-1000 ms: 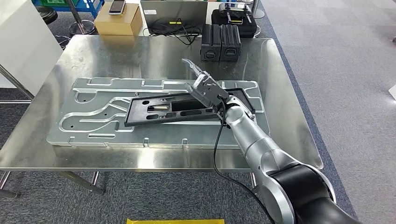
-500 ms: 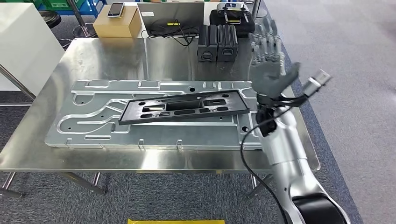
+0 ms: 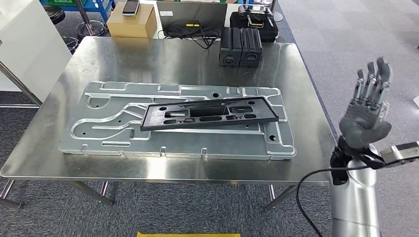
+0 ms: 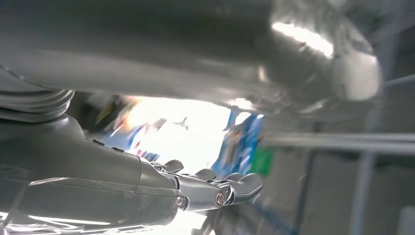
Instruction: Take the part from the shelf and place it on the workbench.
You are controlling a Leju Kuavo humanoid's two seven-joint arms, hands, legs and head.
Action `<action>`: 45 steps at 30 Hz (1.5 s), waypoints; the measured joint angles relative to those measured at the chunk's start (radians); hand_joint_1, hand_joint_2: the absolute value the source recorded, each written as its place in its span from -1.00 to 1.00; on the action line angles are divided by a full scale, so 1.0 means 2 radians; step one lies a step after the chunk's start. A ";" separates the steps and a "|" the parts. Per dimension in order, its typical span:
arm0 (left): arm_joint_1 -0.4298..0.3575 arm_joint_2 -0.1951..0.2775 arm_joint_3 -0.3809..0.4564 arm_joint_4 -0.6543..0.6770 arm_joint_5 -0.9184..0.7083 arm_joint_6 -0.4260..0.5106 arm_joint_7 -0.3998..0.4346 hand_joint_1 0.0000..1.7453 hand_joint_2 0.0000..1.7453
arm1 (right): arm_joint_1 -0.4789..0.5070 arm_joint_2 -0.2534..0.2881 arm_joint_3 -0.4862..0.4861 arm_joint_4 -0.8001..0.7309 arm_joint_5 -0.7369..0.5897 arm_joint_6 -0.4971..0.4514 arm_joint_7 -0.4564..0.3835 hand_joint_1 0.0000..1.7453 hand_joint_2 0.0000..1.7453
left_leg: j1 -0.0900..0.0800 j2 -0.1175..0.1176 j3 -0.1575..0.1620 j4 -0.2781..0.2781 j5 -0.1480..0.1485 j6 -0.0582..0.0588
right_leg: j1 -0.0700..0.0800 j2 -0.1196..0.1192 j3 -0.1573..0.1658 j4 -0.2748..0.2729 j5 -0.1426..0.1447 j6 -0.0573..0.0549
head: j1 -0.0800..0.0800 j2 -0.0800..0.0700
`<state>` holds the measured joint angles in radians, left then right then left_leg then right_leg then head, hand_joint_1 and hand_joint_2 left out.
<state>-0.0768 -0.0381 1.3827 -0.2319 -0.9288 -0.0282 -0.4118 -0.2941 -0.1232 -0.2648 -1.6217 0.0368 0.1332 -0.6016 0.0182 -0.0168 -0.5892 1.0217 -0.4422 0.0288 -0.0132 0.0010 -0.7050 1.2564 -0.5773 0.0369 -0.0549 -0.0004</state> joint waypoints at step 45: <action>0.008 -0.016 0.020 0.000 0.001 -0.018 -0.001 -1.00 -1.00 | 0.153 0.003 -0.467 0.507 0.748 -0.190 0.263 -1.00 -1.00 | -0.006 0.007 -0.041 0.085 -0.062 -0.018 | 0.004 -0.004 0.098 -0.145 0.051 -0.030 | 0.000 0.000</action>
<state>-0.0611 -0.0709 1.4228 -0.2313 -0.9264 -0.0646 -0.4141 0.0112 -0.1178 -1.1987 -0.6071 1.5321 -0.2466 -0.0757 0.0059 -0.0029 -0.6718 1.1925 -0.5661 -0.0071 -0.0045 -0.0079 -0.5090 0.9673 -0.4745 -0.0221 -0.0551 -0.0004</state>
